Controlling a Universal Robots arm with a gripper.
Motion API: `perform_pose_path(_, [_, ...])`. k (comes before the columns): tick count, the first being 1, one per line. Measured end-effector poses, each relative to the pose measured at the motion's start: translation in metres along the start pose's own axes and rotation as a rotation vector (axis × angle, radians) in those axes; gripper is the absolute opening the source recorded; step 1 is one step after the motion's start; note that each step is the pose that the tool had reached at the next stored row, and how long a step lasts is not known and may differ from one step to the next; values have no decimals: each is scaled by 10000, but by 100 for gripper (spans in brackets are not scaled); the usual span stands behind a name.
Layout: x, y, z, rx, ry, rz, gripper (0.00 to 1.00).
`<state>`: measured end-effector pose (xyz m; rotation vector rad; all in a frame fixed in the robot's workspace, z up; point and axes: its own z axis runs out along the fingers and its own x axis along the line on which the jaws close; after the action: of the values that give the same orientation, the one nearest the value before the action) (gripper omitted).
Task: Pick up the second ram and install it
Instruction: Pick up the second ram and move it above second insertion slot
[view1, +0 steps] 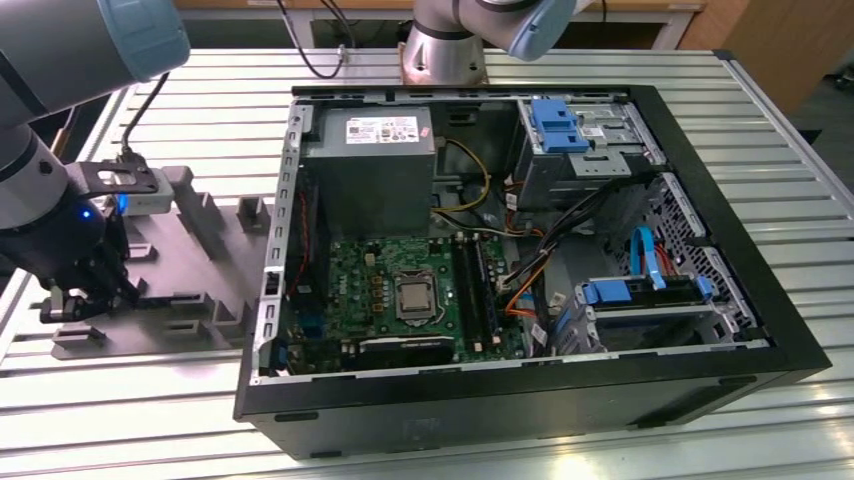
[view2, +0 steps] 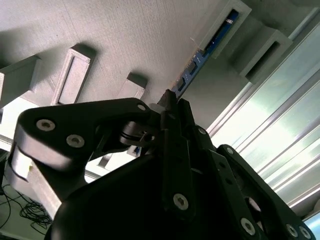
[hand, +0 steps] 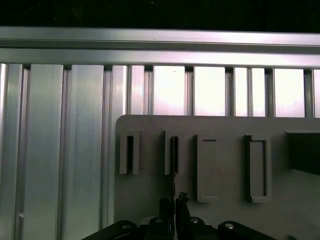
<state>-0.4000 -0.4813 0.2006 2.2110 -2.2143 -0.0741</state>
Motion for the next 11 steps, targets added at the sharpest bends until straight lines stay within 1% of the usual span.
perform_pose_path(1, [0,0,0,0,1,0,26])
perform_pose_path(2, [0,0,0,0,1,0,19])
perform_pose_path(7, [0,0,0,2,1,-1,18])
perform_pose_path(8, [0,0,-1,2,1,-1,11])
perform_pose_path(11, [0,0,0,4,0,0,11])
